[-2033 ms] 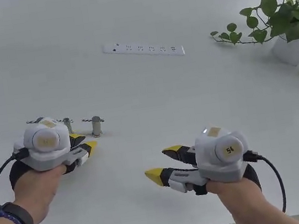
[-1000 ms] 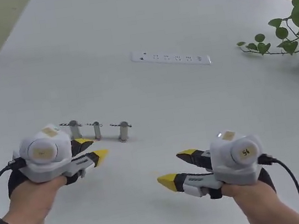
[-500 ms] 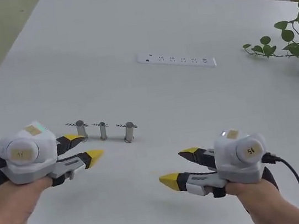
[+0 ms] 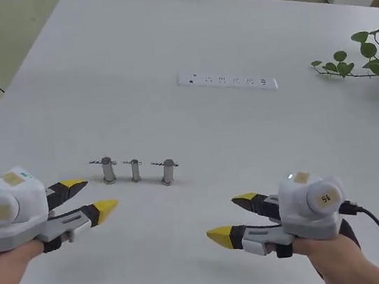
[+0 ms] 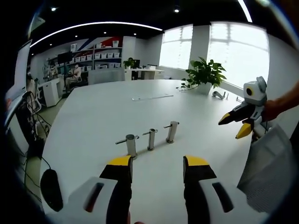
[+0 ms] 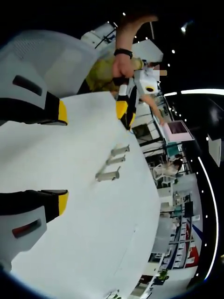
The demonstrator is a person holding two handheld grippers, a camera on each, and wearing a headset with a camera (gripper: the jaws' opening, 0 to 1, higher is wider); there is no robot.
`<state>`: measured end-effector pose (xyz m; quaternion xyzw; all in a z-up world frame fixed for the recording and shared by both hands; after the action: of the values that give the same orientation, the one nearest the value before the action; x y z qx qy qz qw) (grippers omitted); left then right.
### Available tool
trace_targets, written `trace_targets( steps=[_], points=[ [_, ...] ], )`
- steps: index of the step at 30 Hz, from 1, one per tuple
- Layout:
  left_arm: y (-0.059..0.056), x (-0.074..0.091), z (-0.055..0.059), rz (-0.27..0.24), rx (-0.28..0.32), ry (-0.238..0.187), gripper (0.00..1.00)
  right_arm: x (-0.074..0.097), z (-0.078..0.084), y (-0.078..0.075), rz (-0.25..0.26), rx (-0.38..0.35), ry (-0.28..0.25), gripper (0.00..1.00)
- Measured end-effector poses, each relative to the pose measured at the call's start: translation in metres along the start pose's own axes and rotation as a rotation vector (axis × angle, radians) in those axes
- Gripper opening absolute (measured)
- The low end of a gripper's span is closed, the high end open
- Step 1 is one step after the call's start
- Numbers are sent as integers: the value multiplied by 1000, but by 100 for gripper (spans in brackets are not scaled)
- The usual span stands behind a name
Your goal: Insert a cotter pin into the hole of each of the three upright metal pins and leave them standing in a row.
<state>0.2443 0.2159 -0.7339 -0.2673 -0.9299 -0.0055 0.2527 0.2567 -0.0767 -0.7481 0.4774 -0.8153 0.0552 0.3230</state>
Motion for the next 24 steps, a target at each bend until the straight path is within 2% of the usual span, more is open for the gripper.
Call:
trace_targets(
  steps=[10, 24],
  points=[
    [9, 12, 1, -36, 18, -14, 46, 0, -2, 3, -1, 1, -8, 59],
    [10, 18, 4, -57, 38, -28, 49, 1, 0, 5, 1, 0, -12, 60]
  ],
)
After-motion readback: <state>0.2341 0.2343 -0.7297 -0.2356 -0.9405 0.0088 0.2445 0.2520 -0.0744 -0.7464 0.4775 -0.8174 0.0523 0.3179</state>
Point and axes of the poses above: the centre of the closed fingertips' face, and the gripper's own axes: x roughly backward along the fingers, y roughly to its left, z roughly out of its underside, the point moved 7 cm from there along x, roughly backward along the fingers, and after that the axes turned 1 degree about y, right-handed, at the moved point
